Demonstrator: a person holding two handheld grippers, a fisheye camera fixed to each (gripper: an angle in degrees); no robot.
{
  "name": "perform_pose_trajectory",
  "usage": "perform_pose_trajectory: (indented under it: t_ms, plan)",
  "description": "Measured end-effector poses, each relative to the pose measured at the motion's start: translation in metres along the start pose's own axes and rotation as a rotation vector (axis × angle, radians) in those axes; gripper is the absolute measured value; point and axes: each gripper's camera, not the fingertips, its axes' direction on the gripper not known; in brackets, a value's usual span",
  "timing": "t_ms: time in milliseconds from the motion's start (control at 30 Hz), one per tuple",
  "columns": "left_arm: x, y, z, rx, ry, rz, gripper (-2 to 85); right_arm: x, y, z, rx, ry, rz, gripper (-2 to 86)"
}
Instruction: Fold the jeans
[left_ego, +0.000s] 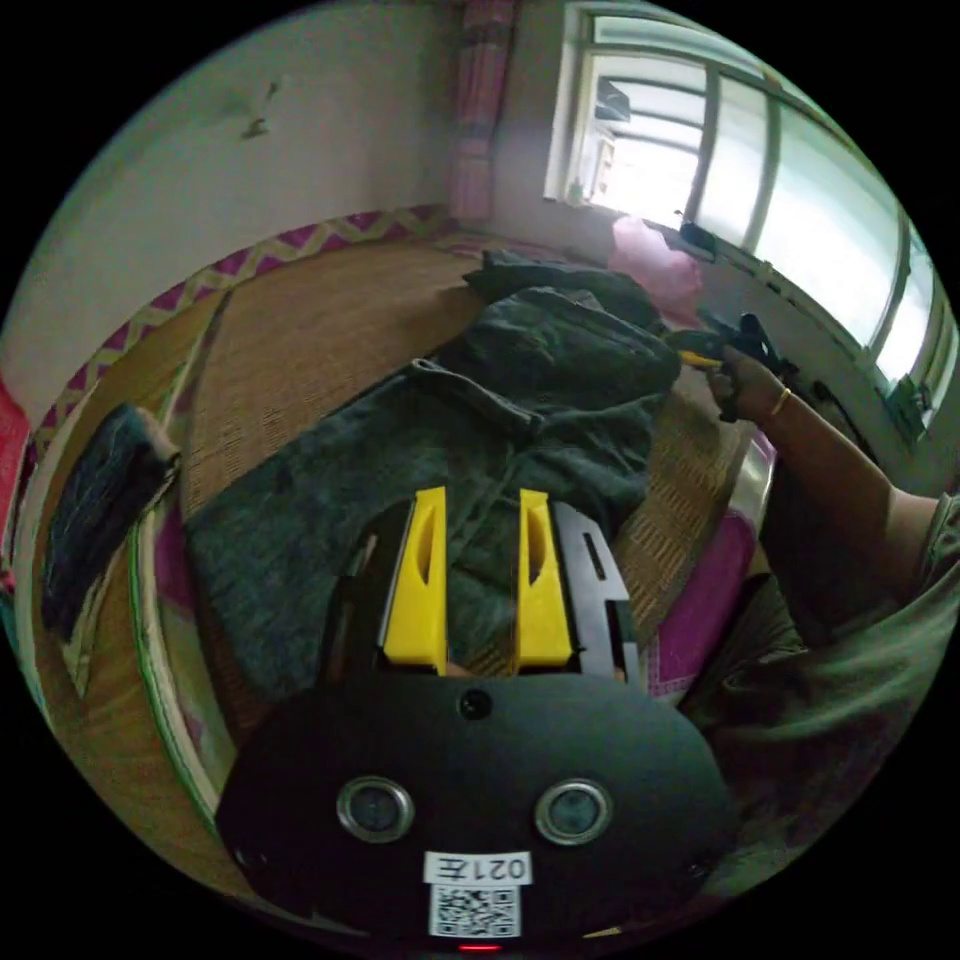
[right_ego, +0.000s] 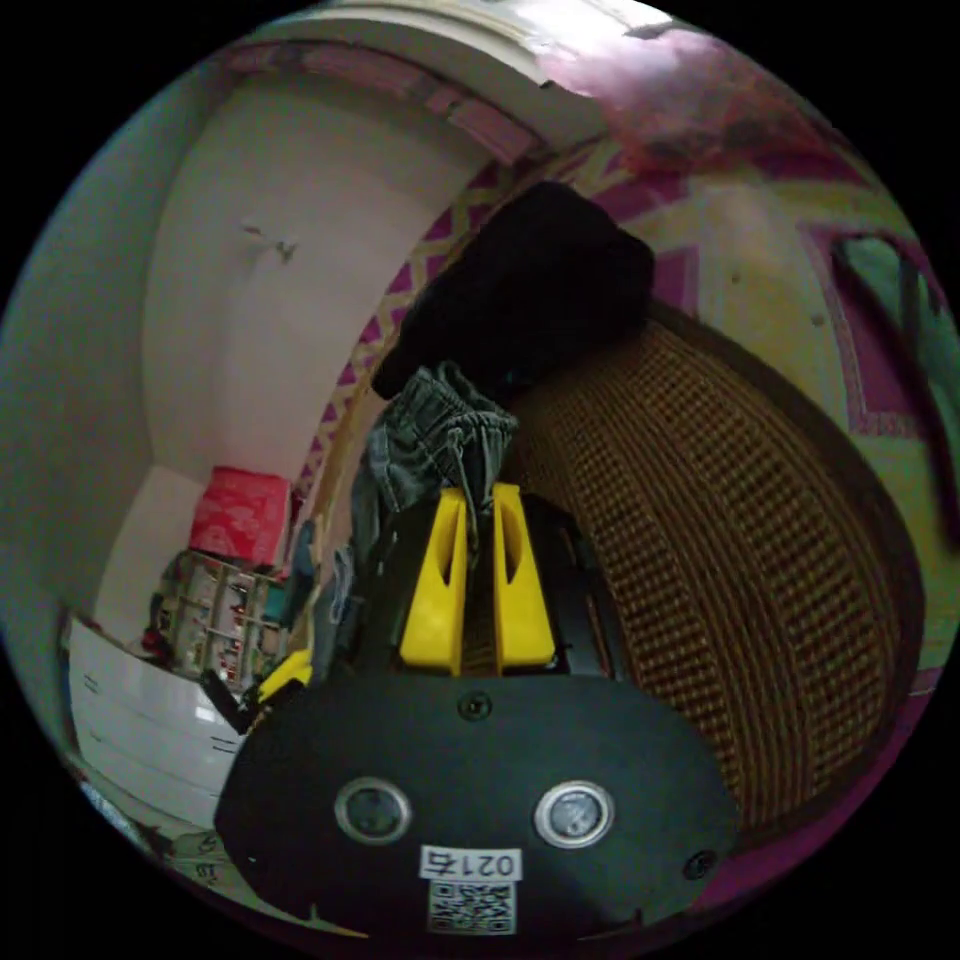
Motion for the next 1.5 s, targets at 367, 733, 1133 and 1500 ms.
perform_pose_trajectory:
  t_ms: [367,733,1133,1500]
  plan:
    - [-0.002,-0.077,0.067,-0.100,-0.114,0.124,9.4,0.084,-0.017,-0.054,-0.006,-0.048,-0.065,4.5]
    - [-0.197,-0.020,-0.106,0.264,-0.065,-0.276,1.5,0.143,-0.020,-0.098,-0.007,-0.117,-0.028,4.4]
    - [-0.542,0.265,-0.324,0.415,-0.333,-1.038,0.3,0.143,-0.017,-0.136,0.005,-0.123,0.010,4.2]
    - [-0.601,0.274,-0.317,0.473,-0.130,-0.903,0.5,0.119,0.004,-0.232,0.142,-0.246,0.037,4.1]
